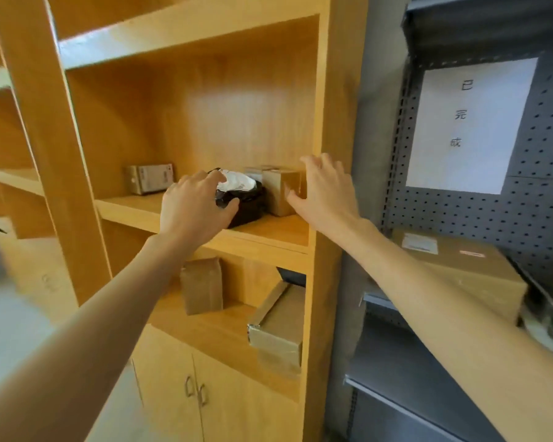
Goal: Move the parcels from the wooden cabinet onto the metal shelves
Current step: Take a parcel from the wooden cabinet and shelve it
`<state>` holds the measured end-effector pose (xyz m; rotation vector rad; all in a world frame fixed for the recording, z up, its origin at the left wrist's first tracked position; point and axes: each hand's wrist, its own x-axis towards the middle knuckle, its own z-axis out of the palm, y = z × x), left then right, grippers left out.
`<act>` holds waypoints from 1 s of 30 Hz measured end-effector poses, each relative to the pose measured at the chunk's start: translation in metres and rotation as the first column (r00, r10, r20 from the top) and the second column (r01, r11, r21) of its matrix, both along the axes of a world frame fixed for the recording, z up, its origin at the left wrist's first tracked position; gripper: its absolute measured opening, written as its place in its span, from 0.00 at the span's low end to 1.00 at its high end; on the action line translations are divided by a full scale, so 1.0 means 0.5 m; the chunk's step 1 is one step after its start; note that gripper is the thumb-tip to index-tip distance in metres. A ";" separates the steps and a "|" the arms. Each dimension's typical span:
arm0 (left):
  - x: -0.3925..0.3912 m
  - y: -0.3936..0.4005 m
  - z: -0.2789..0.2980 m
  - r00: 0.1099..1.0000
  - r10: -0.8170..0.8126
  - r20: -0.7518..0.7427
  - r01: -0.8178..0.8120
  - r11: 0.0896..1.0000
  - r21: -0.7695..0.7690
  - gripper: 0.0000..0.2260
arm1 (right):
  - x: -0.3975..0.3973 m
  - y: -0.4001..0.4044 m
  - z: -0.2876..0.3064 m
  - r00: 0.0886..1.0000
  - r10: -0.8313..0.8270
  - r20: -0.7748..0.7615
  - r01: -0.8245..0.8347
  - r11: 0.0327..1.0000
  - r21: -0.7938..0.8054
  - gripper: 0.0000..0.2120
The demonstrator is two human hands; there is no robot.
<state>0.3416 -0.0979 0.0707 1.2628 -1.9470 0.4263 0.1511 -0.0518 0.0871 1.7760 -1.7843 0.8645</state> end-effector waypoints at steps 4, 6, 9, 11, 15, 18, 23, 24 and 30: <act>0.115 -0.082 -0.017 0.999 0.042 0.002 -0.042 0.999 0.025 0.22 | 0.095 -0.110 -0.020 1.000 0.017 -0.003 -0.017 0.999 0.050 0.26; 0.170 -0.128 -0.024 0.998 0.064 0.012 -0.064 0.997 0.032 0.21 | 0.141 -0.174 -0.029 1.000 0.017 0.021 -0.018 0.998 0.061 0.27; 0.252 -0.203 -0.025 0.994 0.093 0.054 -0.095 0.994 0.050 0.23 | 0.213 -0.271 -0.035 0.998 0.018 0.063 -0.022 0.998 0.066 0.26; 0.306 -0.252 -0.022 0.988 0.124 0.088 -0.130 0.989 0.071 0.23 | 0.263 -0.330 -0.039 0.996 0.024 0.085 -0.032 0.995 0.094 0.26; 0.400 -0.335 -0.020 0.986 0.148 0.077 -0.155 0.984 0.089 0.23 | 0.349 -0.424 -0.039 0.993 0.045 0.108 -0.057 0.993 0.106 0.24; 0.458 -0.398 -0.026 0.987 0.151 0.063 -0.157 0.982 0.102 0.23 | 0.404 -0.483 -0.040 0.995 0.040 0.086 -0.049 0.993 0.107 0.23; 0.528 -0.514 -0.044 0.996 0.080 0.046 -0.084 0.991 0.101 0.23 | 0.474 -0.566 -0.054 0.997 -0.021 0.077 0.011 0.992 0.122 0.24; 0.540 -0.538 -0.049 0.997 0.059 0.051 -0.064 0.993 0.097 0.23 | 0.488 -0.580 -0.059 0.996 -0.042 0.078 0.032 0.992 0.121 0.25; 0.604 -0.669 -0.063 0.989 -0.135 0.065 0.129 0.988 0.090 0.23 | 0.575 -0.641 -0.088 0.967 -0.237 0.092 0.223 0.964 0.144 0.25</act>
